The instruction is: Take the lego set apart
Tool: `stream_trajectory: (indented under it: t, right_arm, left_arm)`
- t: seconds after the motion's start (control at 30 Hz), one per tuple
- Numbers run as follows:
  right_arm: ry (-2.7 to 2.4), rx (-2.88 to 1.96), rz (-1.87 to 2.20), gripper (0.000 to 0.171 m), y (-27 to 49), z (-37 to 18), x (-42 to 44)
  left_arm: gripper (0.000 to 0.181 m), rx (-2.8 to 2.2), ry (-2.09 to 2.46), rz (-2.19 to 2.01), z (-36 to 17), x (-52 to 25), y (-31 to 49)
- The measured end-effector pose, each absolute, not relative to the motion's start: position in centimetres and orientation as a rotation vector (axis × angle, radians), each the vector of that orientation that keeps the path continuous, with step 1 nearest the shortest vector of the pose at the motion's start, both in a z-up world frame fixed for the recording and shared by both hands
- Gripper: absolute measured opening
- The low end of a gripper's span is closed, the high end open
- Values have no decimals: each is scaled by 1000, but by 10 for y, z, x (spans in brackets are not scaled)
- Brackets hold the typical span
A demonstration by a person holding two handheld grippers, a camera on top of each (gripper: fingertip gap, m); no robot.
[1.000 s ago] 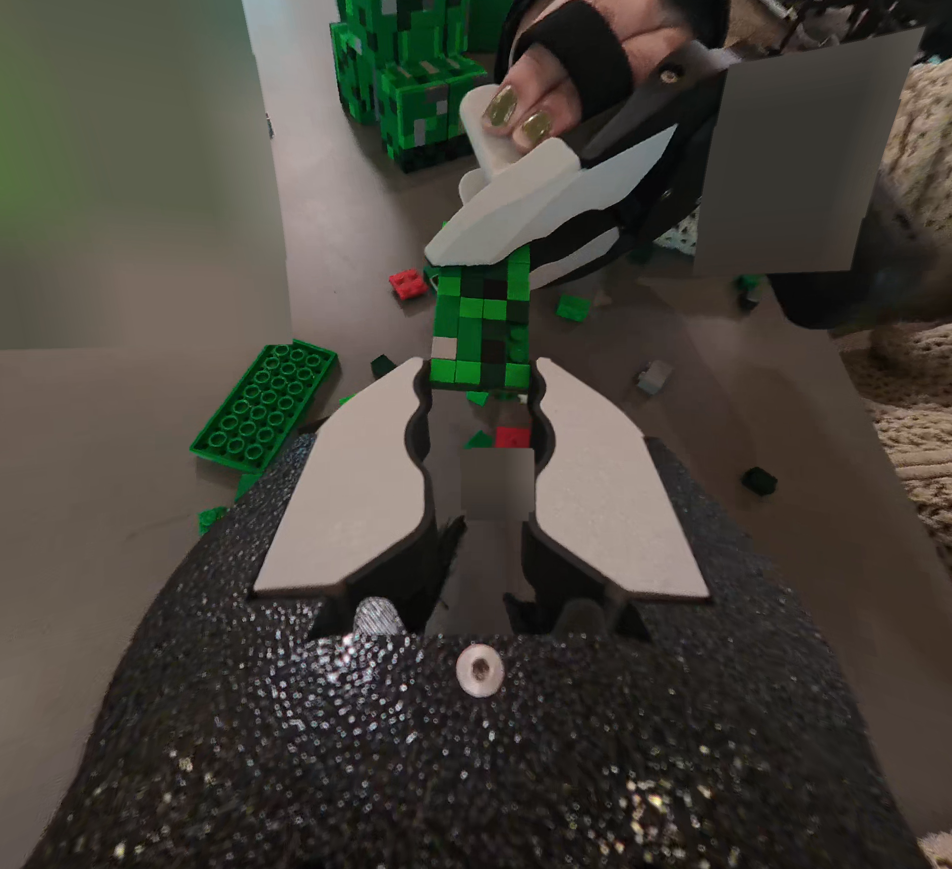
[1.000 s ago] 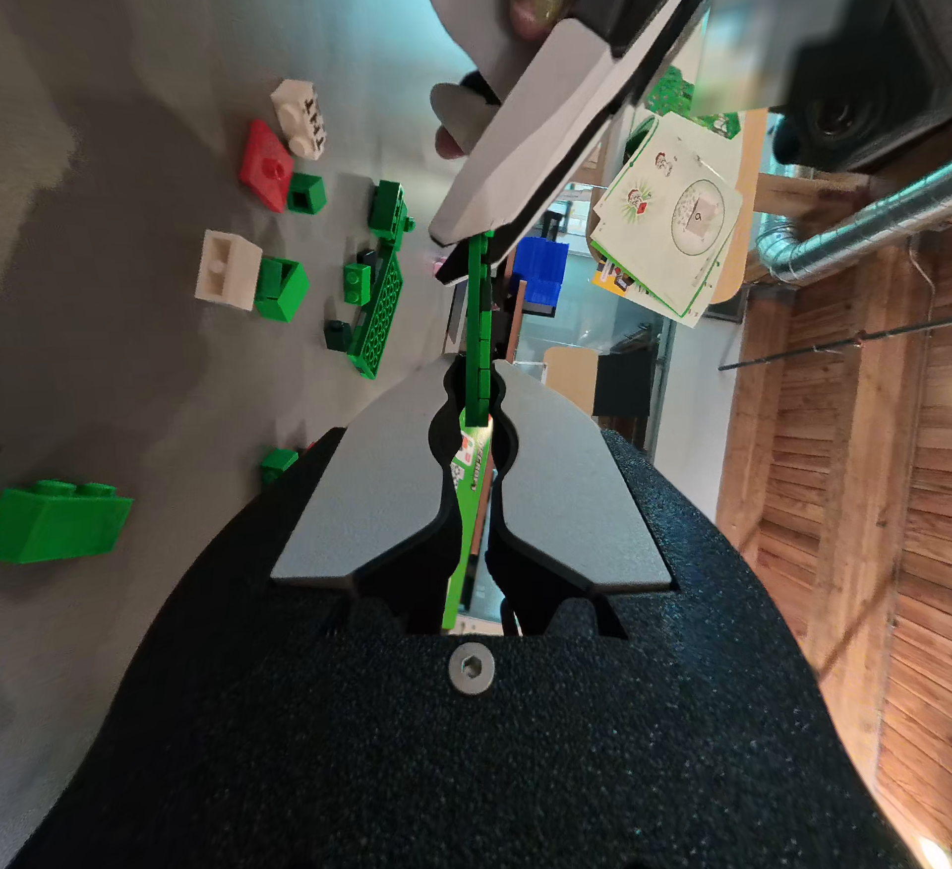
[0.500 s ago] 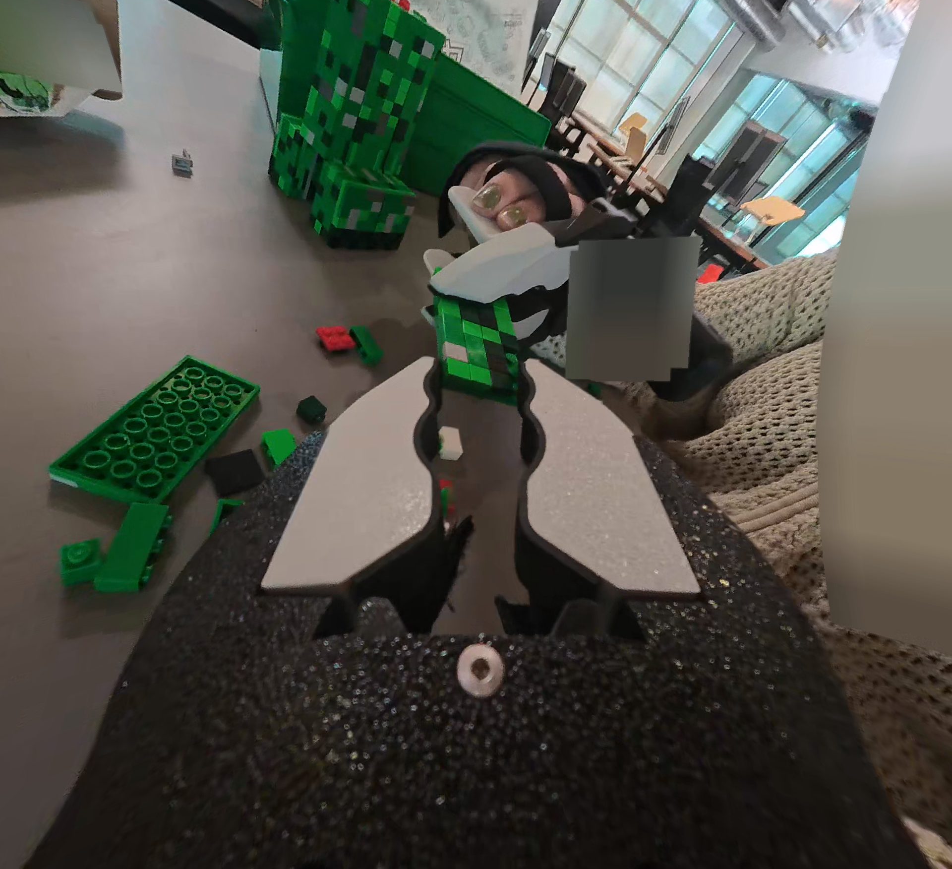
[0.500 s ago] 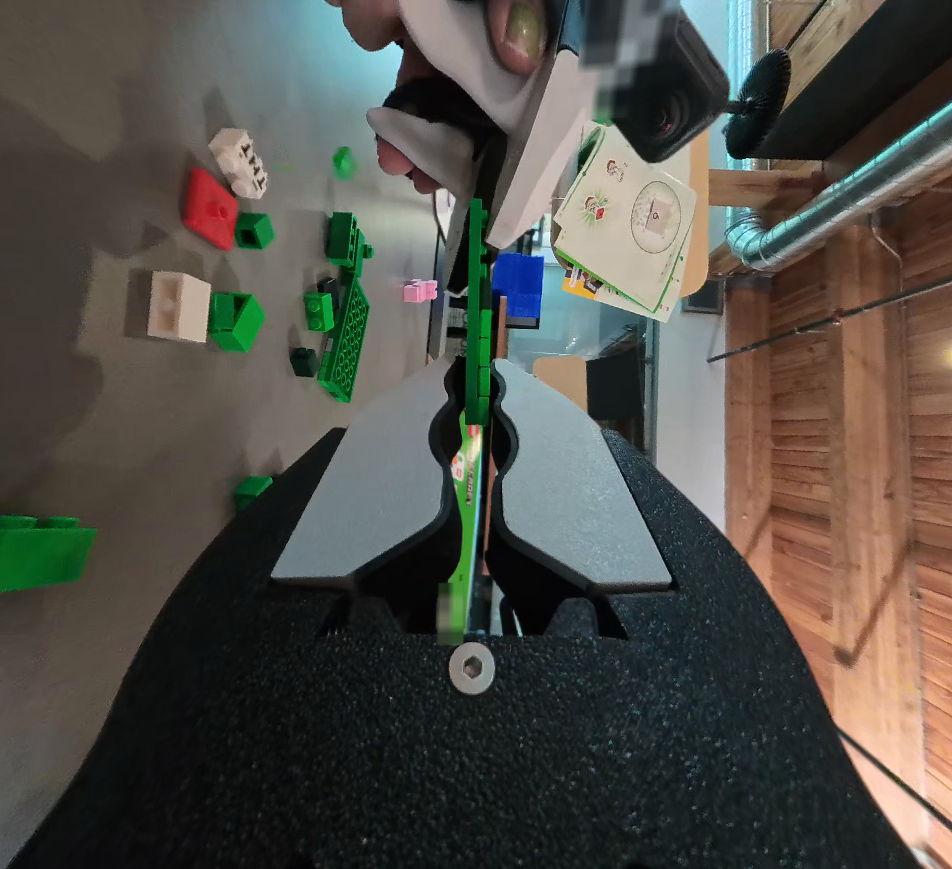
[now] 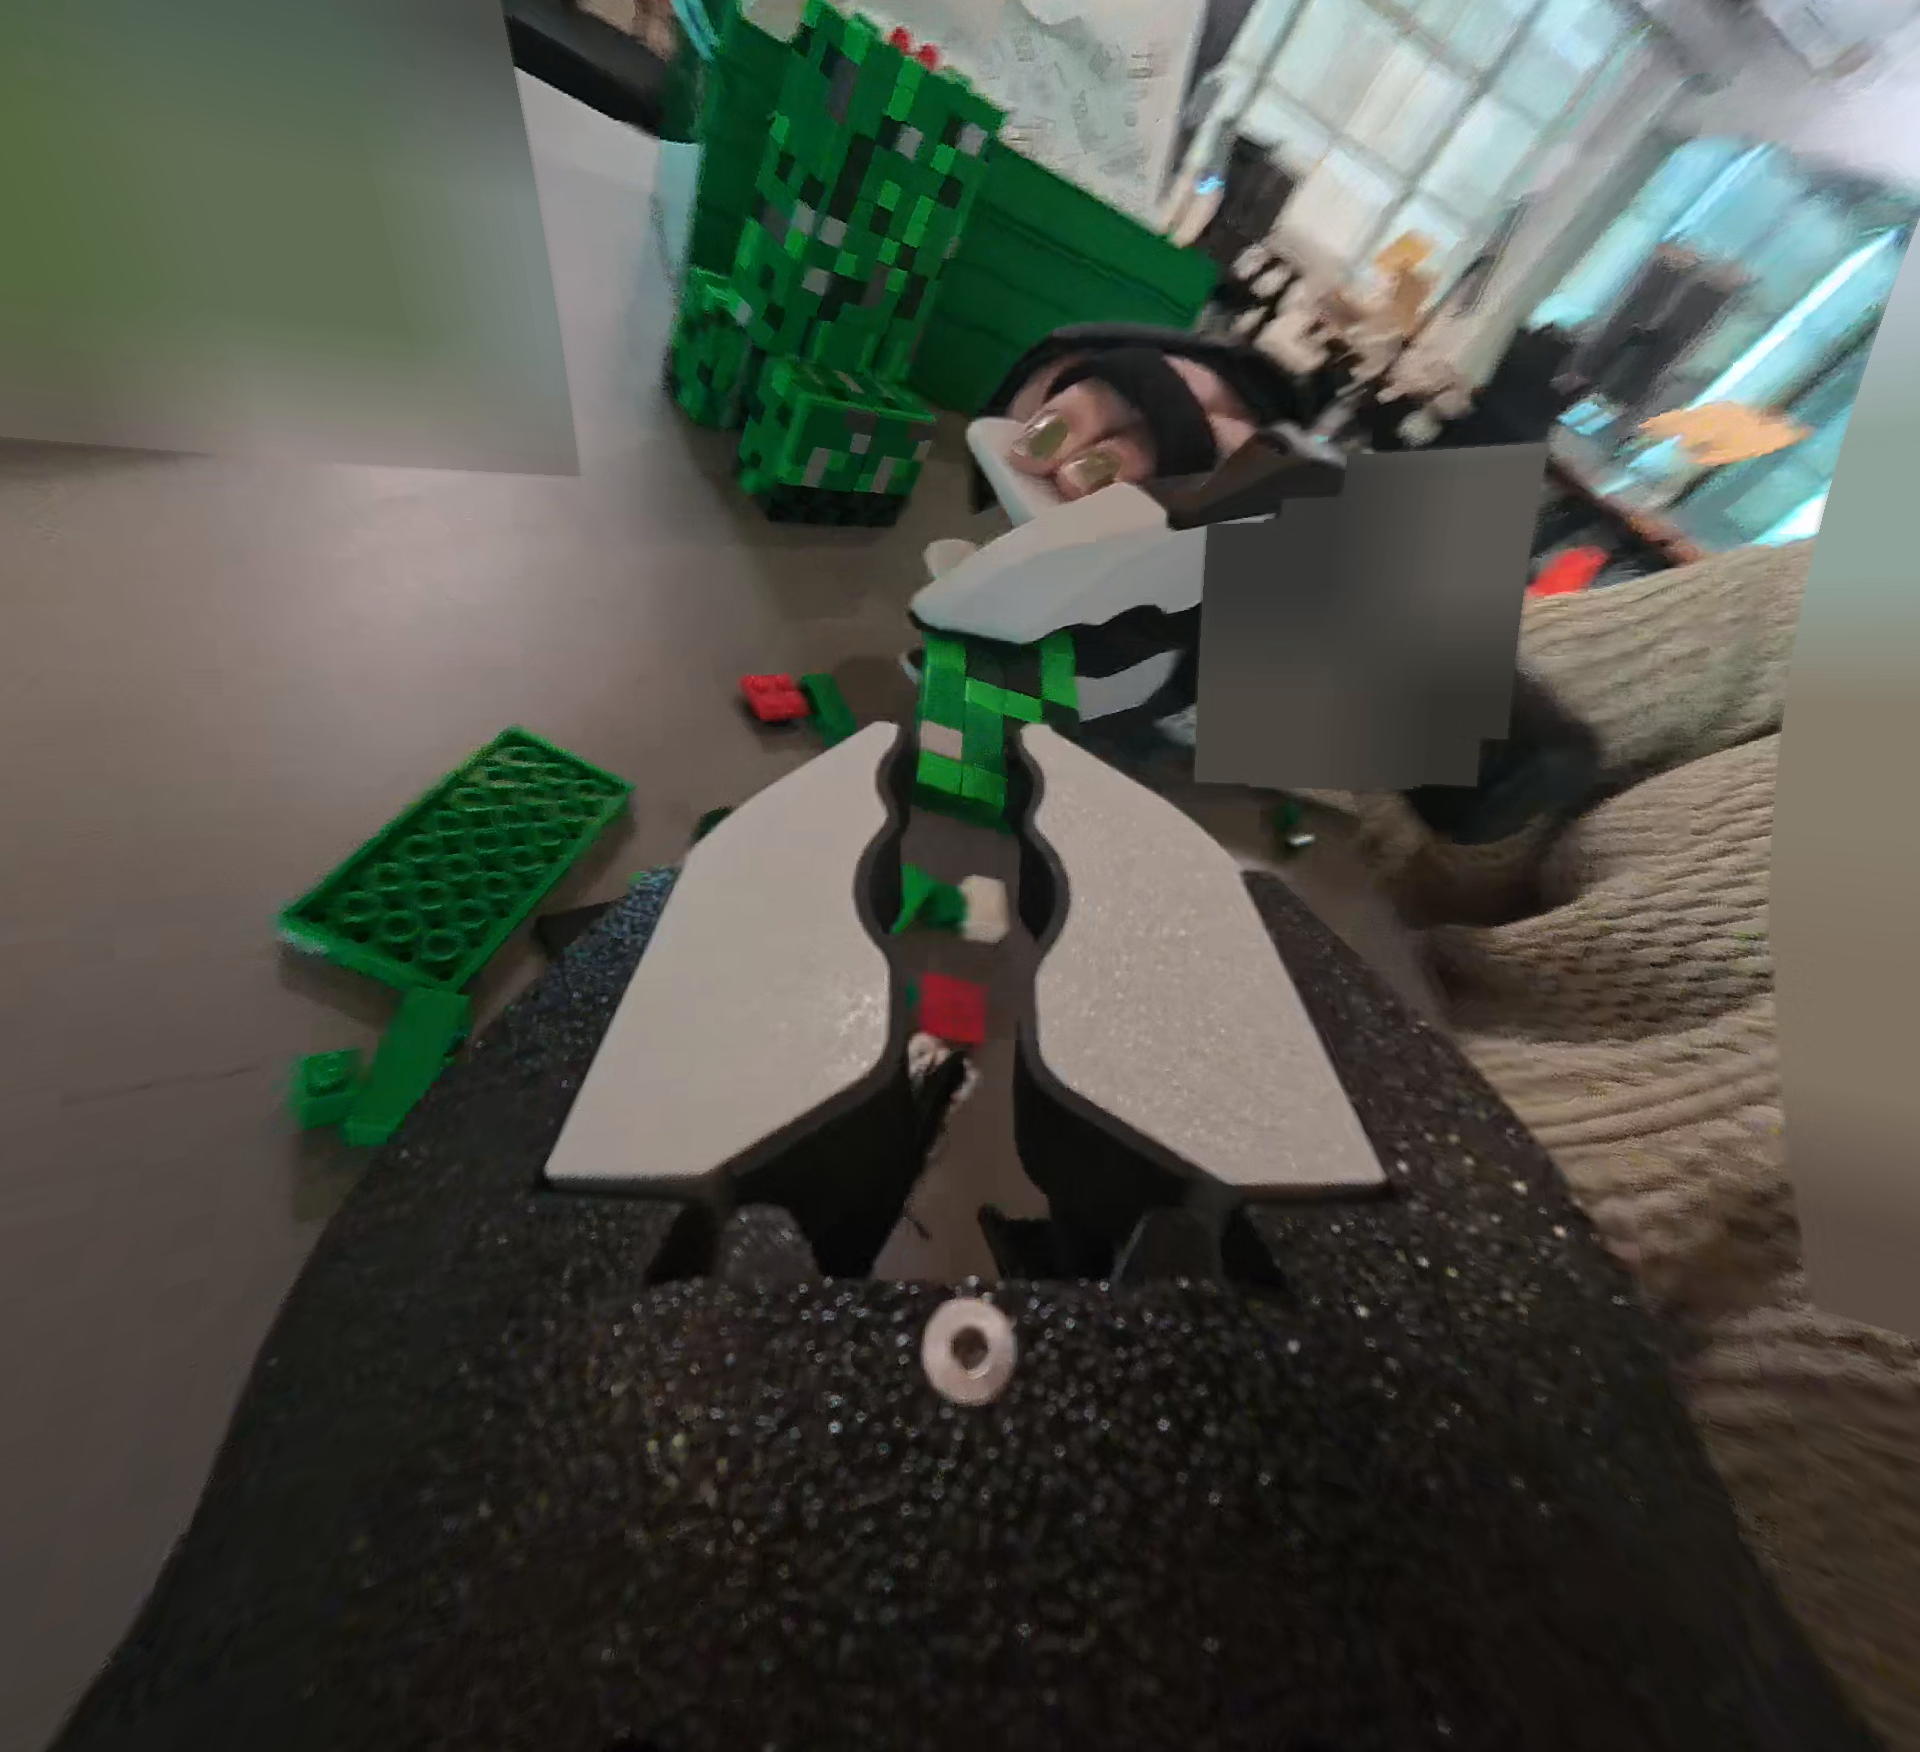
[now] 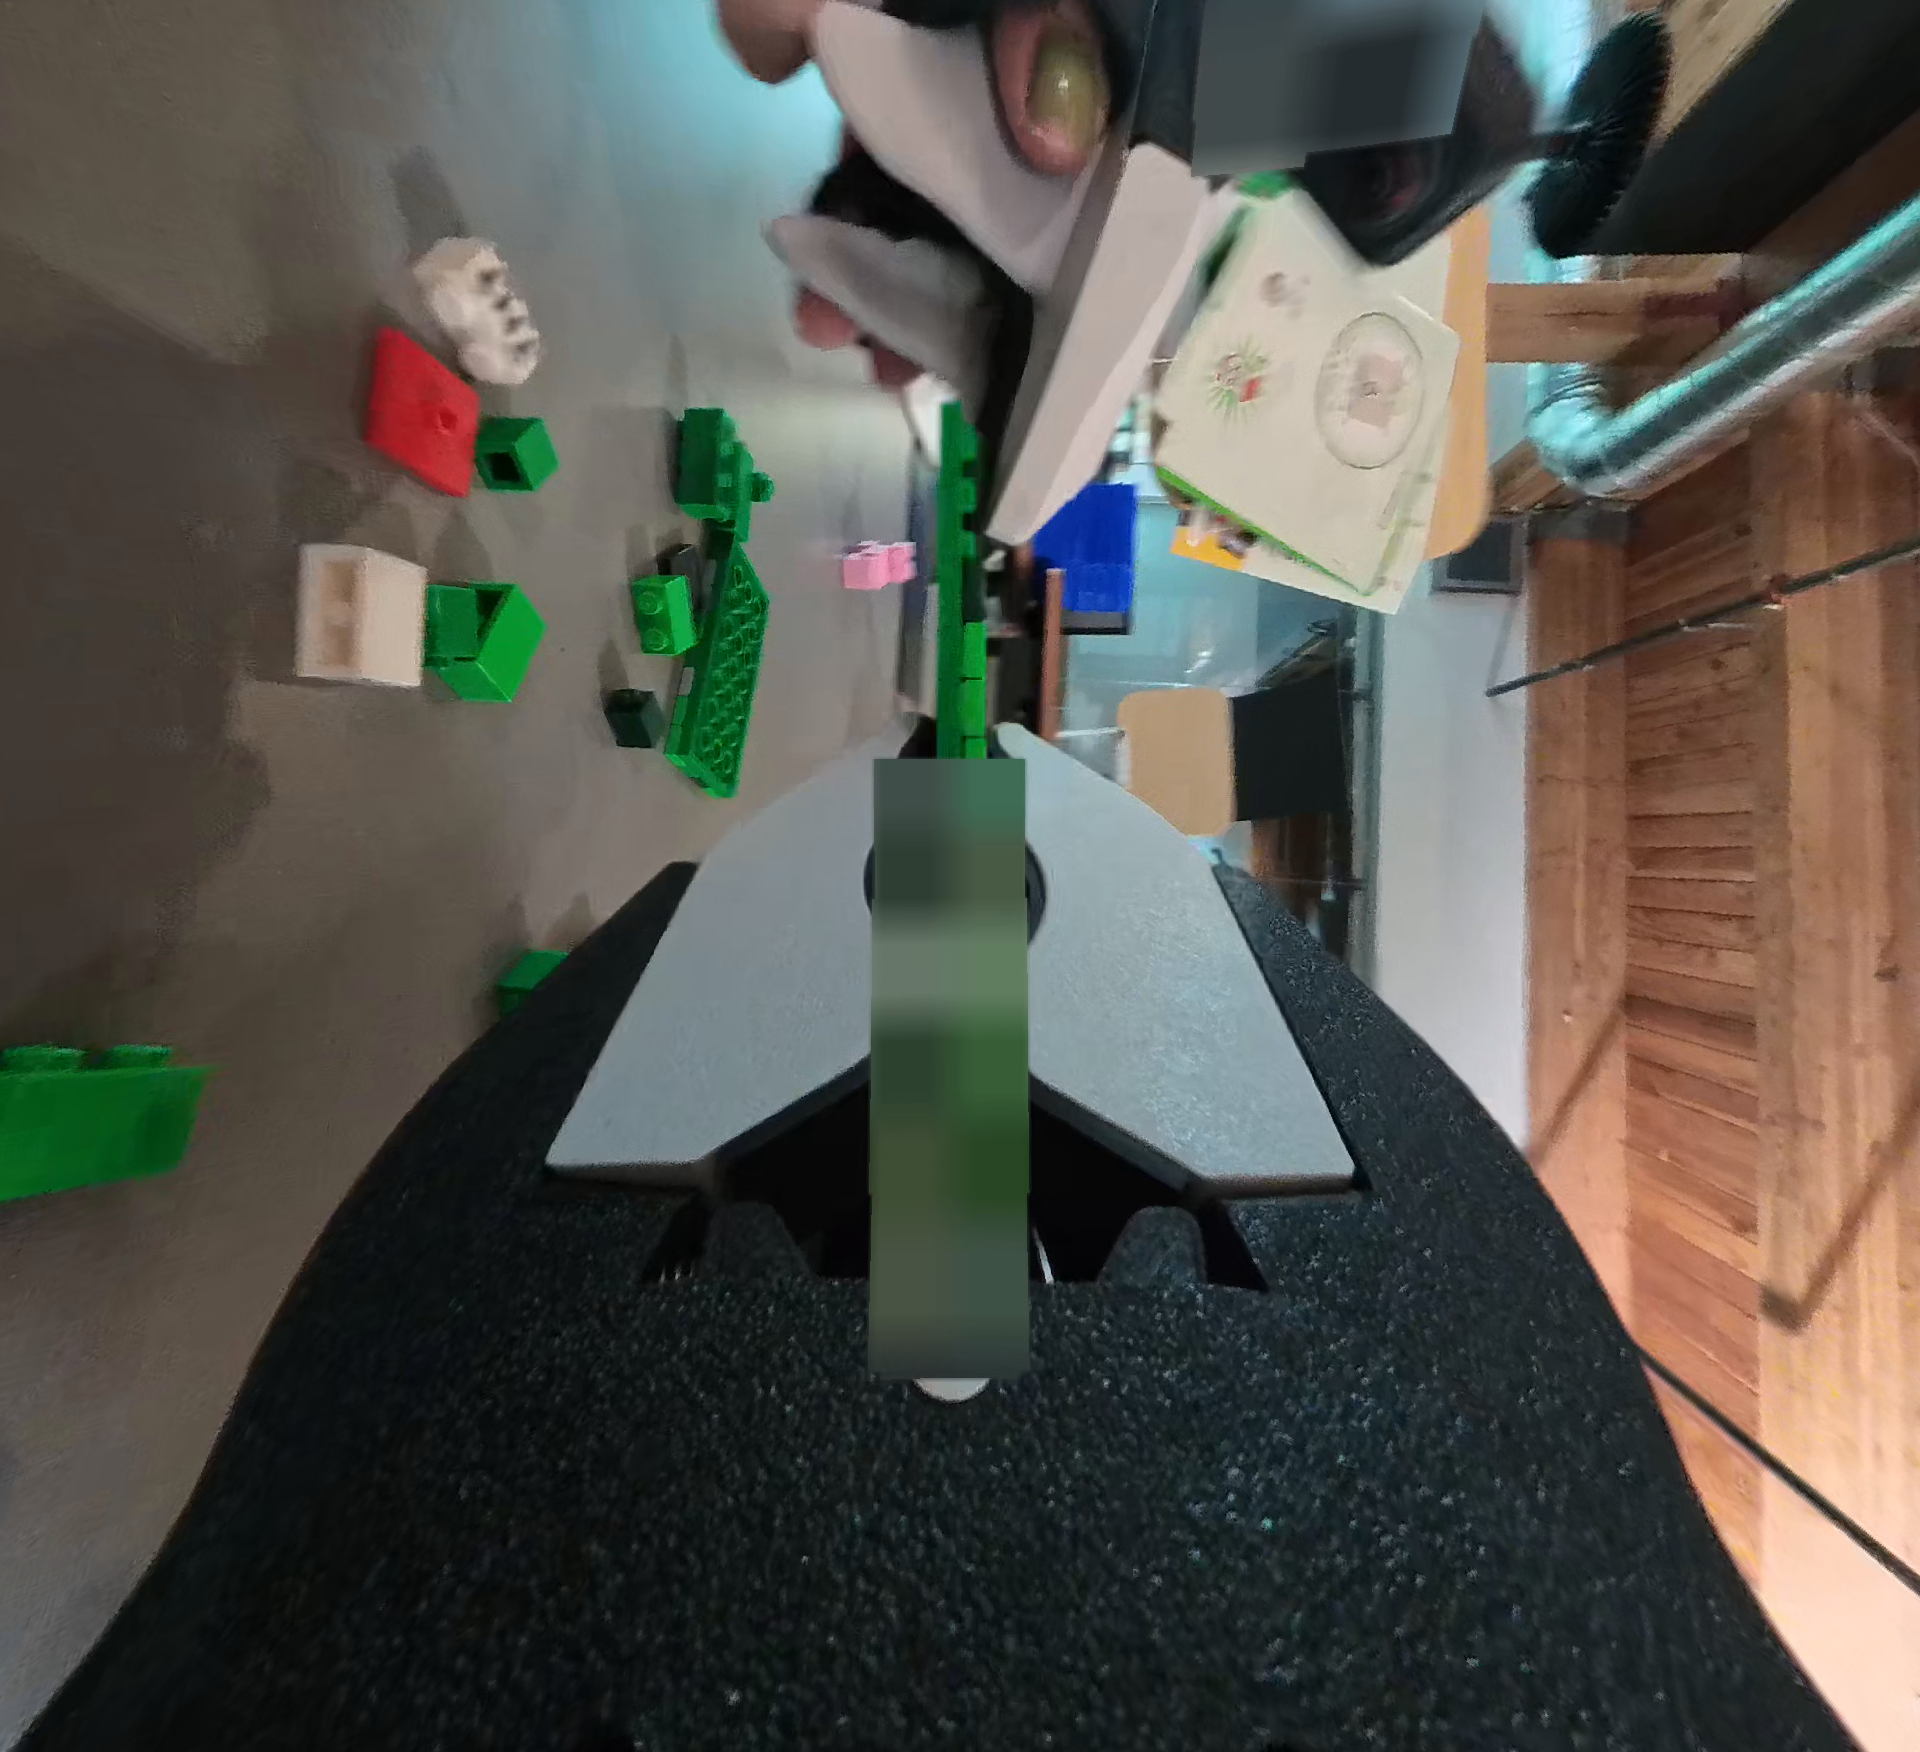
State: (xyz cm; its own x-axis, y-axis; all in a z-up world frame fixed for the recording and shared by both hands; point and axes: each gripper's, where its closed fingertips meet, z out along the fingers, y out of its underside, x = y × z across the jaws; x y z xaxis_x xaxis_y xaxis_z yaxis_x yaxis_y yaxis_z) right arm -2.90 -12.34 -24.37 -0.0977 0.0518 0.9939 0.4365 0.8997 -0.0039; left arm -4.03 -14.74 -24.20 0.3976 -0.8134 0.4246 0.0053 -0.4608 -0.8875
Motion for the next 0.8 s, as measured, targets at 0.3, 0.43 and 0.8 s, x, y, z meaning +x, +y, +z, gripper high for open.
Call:
stream_trajectory:
  t: [0.3,0.43,0.8]
  right_arm:
    - [-1766,-388,-398,6,-118,-266,-29]
    - [-1797,-288,-502,7,-120,-271,-30]
    - [-1775,-155,-557,6,-133,-267,-35]
  left_arm:
    - [16,-1844,1132,-504,-270,-43,-153]
    - [27,-1922,1154,-454,-282,-45,-152]
    - [36,-1912,1184,-445,-278,-52,-157]
